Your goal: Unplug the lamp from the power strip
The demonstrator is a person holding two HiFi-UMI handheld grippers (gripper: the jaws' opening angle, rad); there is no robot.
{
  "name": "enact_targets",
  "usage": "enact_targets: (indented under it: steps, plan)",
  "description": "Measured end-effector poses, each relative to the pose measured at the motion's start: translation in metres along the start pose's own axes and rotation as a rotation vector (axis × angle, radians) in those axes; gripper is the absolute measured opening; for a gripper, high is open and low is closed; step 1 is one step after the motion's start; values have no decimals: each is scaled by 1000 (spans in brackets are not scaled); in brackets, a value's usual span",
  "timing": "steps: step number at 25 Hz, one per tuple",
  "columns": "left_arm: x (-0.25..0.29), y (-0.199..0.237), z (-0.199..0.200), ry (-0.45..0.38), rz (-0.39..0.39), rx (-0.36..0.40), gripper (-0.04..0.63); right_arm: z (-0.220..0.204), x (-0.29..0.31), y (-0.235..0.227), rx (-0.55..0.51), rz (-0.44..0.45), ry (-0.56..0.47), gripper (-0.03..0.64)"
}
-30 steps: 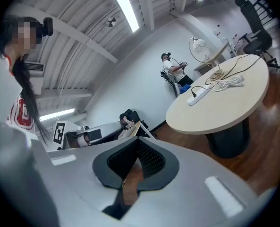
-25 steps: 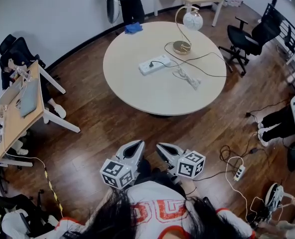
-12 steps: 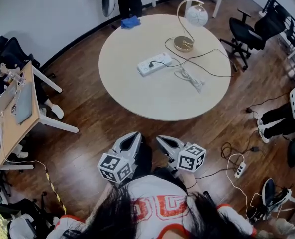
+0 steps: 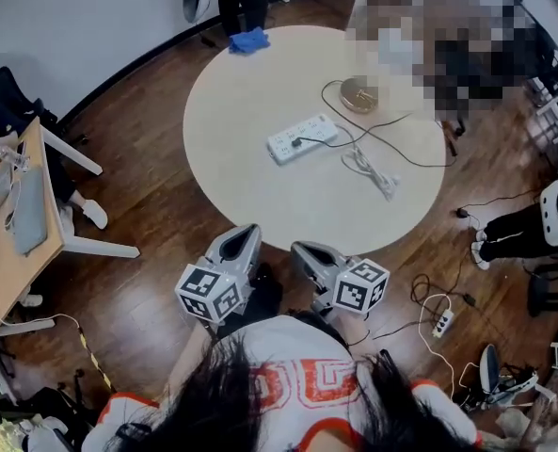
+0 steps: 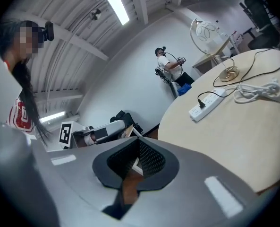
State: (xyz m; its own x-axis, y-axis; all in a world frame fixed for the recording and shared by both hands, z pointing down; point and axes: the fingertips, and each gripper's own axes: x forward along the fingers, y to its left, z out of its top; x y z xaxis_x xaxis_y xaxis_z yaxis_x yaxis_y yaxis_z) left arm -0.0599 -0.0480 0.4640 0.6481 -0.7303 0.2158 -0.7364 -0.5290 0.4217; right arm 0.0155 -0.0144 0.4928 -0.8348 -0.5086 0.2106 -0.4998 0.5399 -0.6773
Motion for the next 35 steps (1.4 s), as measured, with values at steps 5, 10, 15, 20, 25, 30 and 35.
enact_targets:
  steps: [5, 10, 15, 20, 25, 30, 35]
  plan:
    - [28, 35, 24, 0, -48, -1, 0, 29, 29, -13, -12, -43, -21, 2]
    - [52, 53, 27, 30, -84, -8, 0, 38, 37, -28, 2, -88, -15, 2]
    - [75, 62, 21, 61, -115, -29, 1, 48, 40, -40, 6, -112, -8, 2]
    - [112, 72, 7, 95, -149, -8, 0, 55, 41, -63, 16, -126, 17, 2]
    - [161, 91, -1, 132, -150, -1, 1, 74, 48, -83, -40, -110, 66, 2]
    - [207, 118, -21, 223, -102, 22, 0, 88, 58, -100, -95, -107, 99, 2]
    - [241, 142, -43, 310, -27, 1, 0, 85, 64, -132, -144, -162, 144, 2]
